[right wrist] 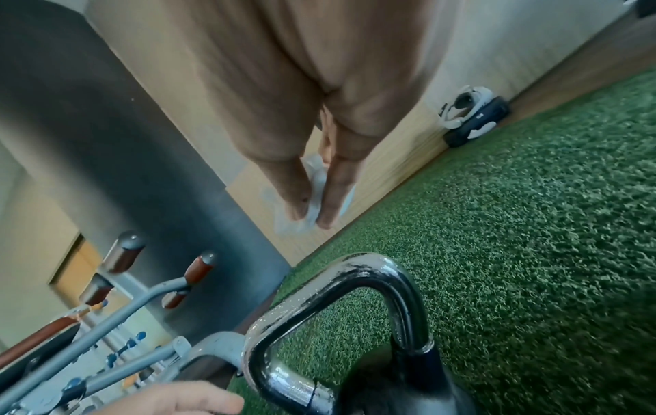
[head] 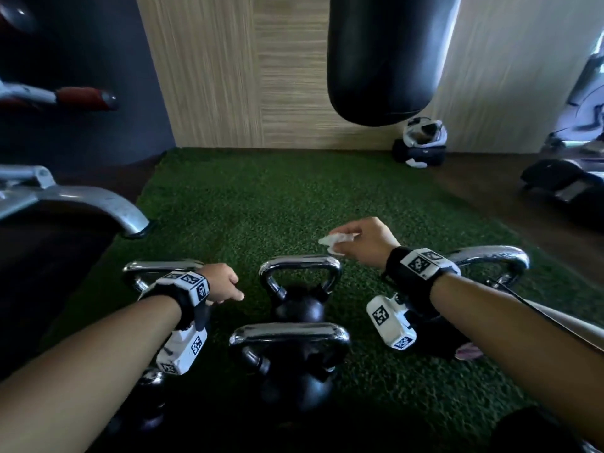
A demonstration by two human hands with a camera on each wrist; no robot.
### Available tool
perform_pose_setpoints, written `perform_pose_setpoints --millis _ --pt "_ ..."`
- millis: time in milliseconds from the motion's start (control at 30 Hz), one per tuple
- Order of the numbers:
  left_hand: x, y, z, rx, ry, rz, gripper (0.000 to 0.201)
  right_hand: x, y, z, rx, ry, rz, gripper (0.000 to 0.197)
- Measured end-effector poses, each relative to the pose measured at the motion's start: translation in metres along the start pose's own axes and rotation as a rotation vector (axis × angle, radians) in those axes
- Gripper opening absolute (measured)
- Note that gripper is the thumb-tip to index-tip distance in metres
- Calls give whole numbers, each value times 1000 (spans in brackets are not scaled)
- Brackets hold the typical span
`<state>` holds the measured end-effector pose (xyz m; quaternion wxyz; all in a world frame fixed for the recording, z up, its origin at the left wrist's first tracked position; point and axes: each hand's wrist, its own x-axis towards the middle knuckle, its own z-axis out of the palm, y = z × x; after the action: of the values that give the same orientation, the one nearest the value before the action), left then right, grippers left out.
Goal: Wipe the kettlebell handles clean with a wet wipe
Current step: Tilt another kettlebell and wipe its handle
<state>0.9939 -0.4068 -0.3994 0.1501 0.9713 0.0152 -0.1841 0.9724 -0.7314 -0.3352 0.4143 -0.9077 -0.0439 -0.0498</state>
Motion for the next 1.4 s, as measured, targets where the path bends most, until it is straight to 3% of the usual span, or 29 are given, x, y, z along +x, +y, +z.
perform_pose_setpoints --millis 100,233,333,533,900,1100,1333,1400 --pt "9 -10 20 -108 -24 29 63 4 5 10 42 39 0 30" --pt "4 9 34 -55 -28 122 64 12 2 25 -38 82 -40 21" --pt "11 22 43 -26 -2 88 68 16 -7 41 -68 63 -106 18" --pt "29 28 71 -85 -92 26 115 25 -17 65 -210 -64 -260 17" --pt "40 38 81 -352 -14 68 55 33 -5 44 -462 -177 -210 12" --pt "37 42 76 -468 -52 85 46 30 -6 42 -477 -182 -168 21" --pt "38 40 74 -371 -58 119 70 27 30 29 -561 -157 -40 26" --pt "34 41 72 -344 -53 131 55 26 31 30 -505 -140 -34 27"
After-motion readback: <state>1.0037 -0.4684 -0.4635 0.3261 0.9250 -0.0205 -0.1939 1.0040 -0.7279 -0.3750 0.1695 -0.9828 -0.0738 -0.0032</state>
